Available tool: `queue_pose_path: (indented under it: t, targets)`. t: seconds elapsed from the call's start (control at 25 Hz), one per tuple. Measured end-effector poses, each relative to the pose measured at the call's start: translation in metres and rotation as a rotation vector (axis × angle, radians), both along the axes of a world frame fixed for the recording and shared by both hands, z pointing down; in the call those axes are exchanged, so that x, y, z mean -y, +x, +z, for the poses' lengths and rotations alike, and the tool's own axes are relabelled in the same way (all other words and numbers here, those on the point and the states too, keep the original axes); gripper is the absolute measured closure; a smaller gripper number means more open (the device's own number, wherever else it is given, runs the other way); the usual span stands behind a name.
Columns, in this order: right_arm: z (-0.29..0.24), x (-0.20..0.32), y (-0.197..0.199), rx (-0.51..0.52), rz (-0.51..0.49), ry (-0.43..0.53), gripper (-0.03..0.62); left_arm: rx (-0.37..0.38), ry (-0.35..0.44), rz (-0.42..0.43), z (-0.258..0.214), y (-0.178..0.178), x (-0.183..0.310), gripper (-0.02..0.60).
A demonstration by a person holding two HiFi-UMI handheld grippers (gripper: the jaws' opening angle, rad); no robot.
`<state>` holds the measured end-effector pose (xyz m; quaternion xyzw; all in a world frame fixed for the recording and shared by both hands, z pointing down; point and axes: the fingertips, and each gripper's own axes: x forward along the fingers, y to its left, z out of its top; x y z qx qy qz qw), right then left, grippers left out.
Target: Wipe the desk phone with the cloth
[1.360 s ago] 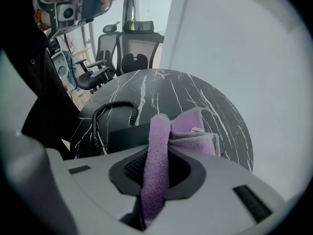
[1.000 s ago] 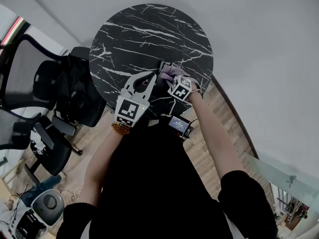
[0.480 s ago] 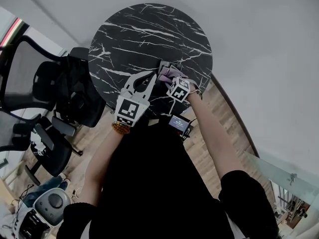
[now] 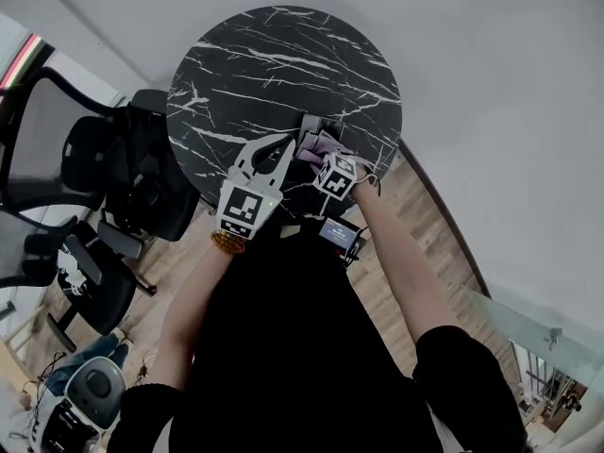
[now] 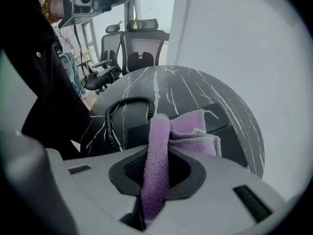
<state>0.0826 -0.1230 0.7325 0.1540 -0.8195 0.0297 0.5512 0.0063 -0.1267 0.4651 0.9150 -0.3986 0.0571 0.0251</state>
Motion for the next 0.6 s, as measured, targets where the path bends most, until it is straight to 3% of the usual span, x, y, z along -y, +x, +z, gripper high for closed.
queue_pose_path:
  t: [0.6]
  targets:
    - [0.007,-0.015,-0.002,-0.027,-0.010,0.018,0.533,-0.007,-0.005,-0.010,0.001,-0.003,0.003,0.566]
